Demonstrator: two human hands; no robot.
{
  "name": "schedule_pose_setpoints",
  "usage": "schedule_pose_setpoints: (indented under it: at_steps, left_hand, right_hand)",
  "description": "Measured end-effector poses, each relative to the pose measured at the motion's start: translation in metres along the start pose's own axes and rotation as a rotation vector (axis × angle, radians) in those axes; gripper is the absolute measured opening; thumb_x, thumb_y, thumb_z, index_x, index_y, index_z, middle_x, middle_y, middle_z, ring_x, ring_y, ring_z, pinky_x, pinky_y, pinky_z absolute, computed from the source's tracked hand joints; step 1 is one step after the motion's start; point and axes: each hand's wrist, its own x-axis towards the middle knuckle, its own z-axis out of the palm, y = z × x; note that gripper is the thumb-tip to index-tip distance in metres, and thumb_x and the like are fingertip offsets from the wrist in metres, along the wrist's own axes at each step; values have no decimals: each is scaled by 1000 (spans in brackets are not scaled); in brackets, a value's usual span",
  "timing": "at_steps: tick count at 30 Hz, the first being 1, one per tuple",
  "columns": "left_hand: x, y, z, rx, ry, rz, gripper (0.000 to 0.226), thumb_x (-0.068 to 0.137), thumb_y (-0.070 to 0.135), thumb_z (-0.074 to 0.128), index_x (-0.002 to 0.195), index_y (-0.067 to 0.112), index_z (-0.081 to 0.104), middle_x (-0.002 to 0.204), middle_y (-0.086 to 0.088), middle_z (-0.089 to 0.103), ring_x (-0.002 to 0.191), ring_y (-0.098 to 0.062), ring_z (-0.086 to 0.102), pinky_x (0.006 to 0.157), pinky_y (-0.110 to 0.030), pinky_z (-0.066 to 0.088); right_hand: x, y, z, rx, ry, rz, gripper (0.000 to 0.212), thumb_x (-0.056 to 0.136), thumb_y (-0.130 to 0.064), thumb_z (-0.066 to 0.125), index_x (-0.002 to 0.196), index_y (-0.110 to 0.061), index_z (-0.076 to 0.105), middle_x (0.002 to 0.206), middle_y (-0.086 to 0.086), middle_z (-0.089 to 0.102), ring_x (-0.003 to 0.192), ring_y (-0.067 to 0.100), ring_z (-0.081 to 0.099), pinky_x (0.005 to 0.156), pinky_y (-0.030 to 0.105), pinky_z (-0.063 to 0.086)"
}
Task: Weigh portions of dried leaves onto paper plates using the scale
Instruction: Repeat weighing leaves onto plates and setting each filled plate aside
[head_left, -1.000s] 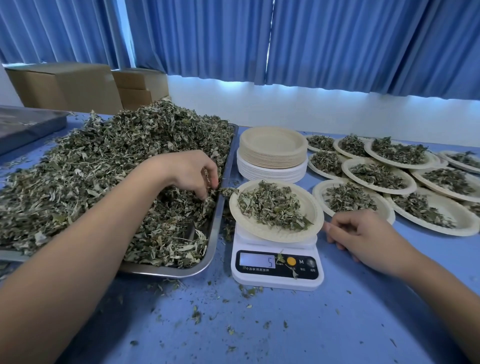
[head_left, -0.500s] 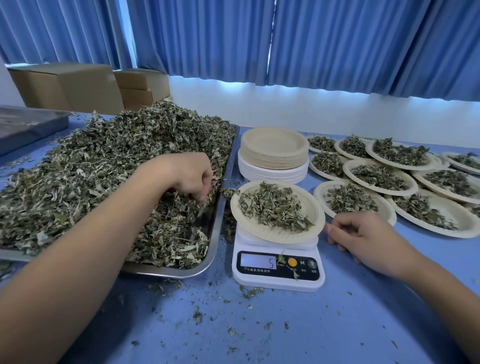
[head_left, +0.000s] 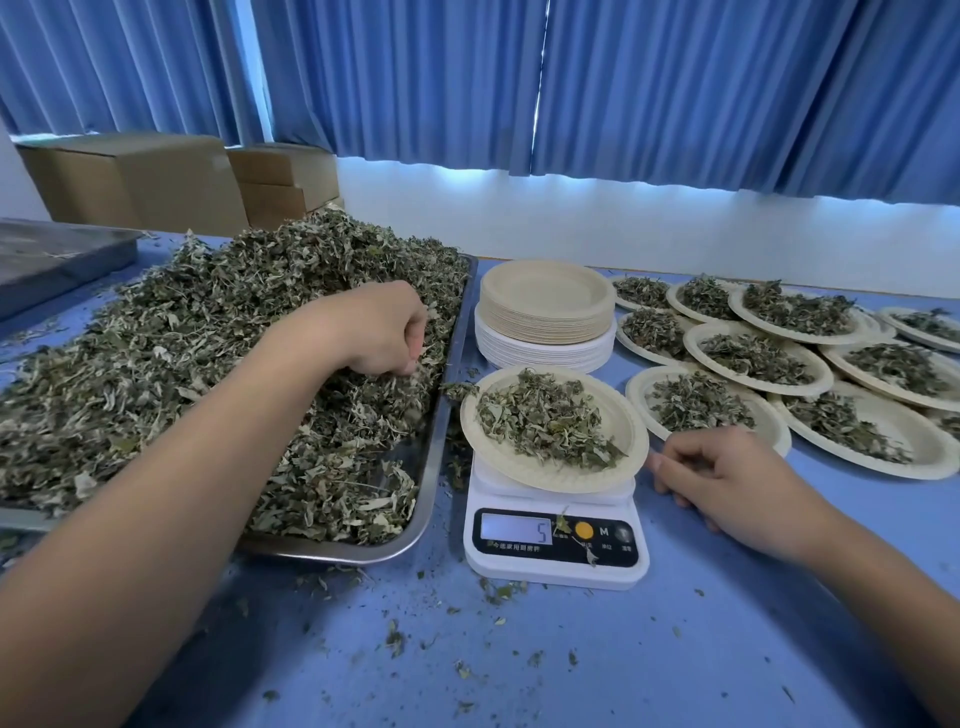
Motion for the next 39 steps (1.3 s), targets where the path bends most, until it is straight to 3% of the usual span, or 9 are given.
schedule_pose_setpoints:
  at_steps: [4,9,15,18,21,24,31,35,39]
  left_hand:
    - [1,9,1,-202,206,27,11,87,10,77,83,17,68,77,4,64,68,-11,57,57,-25,43]
    - [-3,25,8,-638,286,107,13,80,14,84,84,14,72,79,-7,72,68,-14,61,65,-29,49]
    - [-3,49,29,-859,235,166,18,81,13,83,93,8,71,86,-5,73,69,-10,65,59,-20,53]
    - [-6,55,31,-975,15,245,29,85,23,80,113,17,72,110,3,75,97,-10,72,80,-26,60]
    - [-6,52,26,-759,102,310,23,94,32,70,116,25,73,115,15,72,105,1,66,88,-27,58]
    - [-2,37,13,-423,256,254,20,97,29,64,115,23,72,112,10,71,104,-7,65,95,-28,50]
    - [7,-19,5,135,-83,-122,68,89,27,75,149,22,44,154,-4,44,134,-29,49,111,-43,38]
    - [10,-25,18,238,-298,-132,78,86,26,78,153,25,37,155,-6,43,130,-30,51,105,-43,44]
    - [10,-10,31,287,-292,-36,75,87,20,78,152,17,41,146,-7,52,124,-29,55,105,-41,48]
  right_hand:
    - [-1,1,0,-2,-7,2,37,99,-31,62,67,-12,64,57,8,63,40,15,51,42,25,42]
    - [0,1,0,-4,-4,5,37,99,-30,63,67,-12,63,56,9,61,40,15,50,43,25,41]
    - [0,0,0,-20,-5,-4,37,99,-30,62,66,-13,63,55,9,62,40,15,51,44,24,42]
    - [1,1,1,-19,-6,4,37,99,-31,62,67,-12,63,56,9,61,40,15,50,43,23,41]
    - [0,1,1,-22,-7,1,37,99,-31,62,67,-12,63,55,7,62,39,14,49,44,23,41]
    - [0,0,0,-23,-7,-8,37,99,-31,62,67,-13,63,55,9,61,39,14,49,43,23,40]
    - [-2,-4,0,-23,5,-3,36,99,-29,63,66,-15,64,57,8,63,41,11,49,44,21,40]
    - [-2,-5,0,-35,2,0,36,99,-30,62,66,-15,65,59,9,63,41,11,49,45,21,40]
    - [-2,-6,0,-43,0,2,36,99,-30,63,66,-15,65,60,9,64,42,12,49,46,22,41]
